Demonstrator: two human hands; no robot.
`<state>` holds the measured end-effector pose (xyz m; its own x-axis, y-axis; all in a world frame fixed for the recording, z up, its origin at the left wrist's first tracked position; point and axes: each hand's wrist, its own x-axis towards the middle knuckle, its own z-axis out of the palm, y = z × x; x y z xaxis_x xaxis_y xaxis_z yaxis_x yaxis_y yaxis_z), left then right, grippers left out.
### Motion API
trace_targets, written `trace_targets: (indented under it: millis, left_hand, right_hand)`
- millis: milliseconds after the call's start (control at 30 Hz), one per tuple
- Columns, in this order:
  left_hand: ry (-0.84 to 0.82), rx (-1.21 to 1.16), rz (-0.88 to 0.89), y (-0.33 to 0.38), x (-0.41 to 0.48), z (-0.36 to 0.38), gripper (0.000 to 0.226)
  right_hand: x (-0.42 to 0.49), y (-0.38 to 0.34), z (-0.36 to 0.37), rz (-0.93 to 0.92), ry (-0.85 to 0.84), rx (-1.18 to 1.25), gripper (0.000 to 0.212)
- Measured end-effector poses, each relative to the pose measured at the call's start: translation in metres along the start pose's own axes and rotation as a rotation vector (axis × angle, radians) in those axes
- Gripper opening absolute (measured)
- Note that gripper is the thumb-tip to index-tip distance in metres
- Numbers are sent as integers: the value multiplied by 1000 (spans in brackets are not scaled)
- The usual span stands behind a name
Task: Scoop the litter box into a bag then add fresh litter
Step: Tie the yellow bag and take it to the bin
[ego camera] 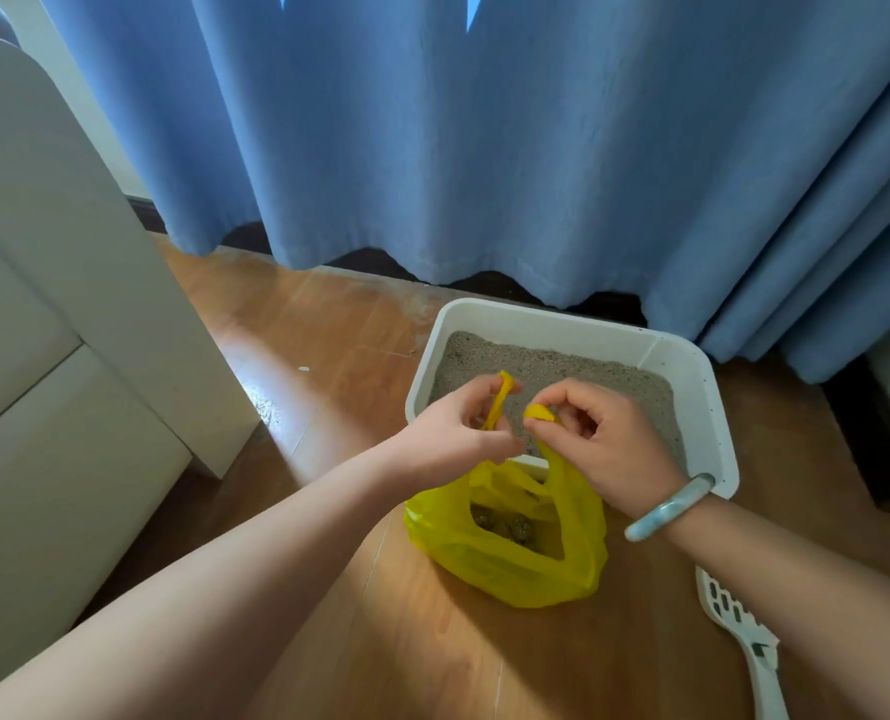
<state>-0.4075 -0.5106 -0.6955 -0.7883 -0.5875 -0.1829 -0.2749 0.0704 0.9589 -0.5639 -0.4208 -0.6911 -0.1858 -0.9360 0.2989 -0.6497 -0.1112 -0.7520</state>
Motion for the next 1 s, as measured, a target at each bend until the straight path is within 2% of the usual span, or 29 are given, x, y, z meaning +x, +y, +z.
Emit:
trace_targets:
  millis: [67,200,367,433,500,567,633,733,800,833,900,1000]
  left_hand:
    - [-52,89,4,0,0,2,20]
    - [-27,177,2,-2,4,14,13]
    - [-15,126,-48,-7,7,11,33]
    - [-33,68,-68,-7,9,14,39]
    - [-34,41,-80,-6,10,16,42]
    - [-23,19,-101,-6,10,17,43]
    - [-12,-4,-131,-7,10,17,41]
    - [114,-103,-167,-11,16,16,31]
    - [218,-213,-213,-10,23,17,24]
    - [248,-284,-240,-7,24,19,23]
    - [265,-331,-251,-3,24,24,24]
    - [266,-118,-183,-5,20,26,21]
  right_hand:
    - [-2,-1,-1,5,-34,11,5]
    - [-3,-6,4,8,-86,39,9]
    - [-1,8,2,149,-47,145,38]
    - [-3,16,5,213,-190,204,37]
    - [-6,20,11,276,-233,356,23]
    - [-8,20,15,300,-192,402,11]
    - [-8,20,18,340,-117,411,8]
    - [-11,15,29,532,188,537,18]
    - [-19,5,41,697,300,743,20]
    - [-22,1,46,745,302,803,19]
    - [-26,-3,51,741,211,743,16]
    - [-23,3,48,653,97,608,19]
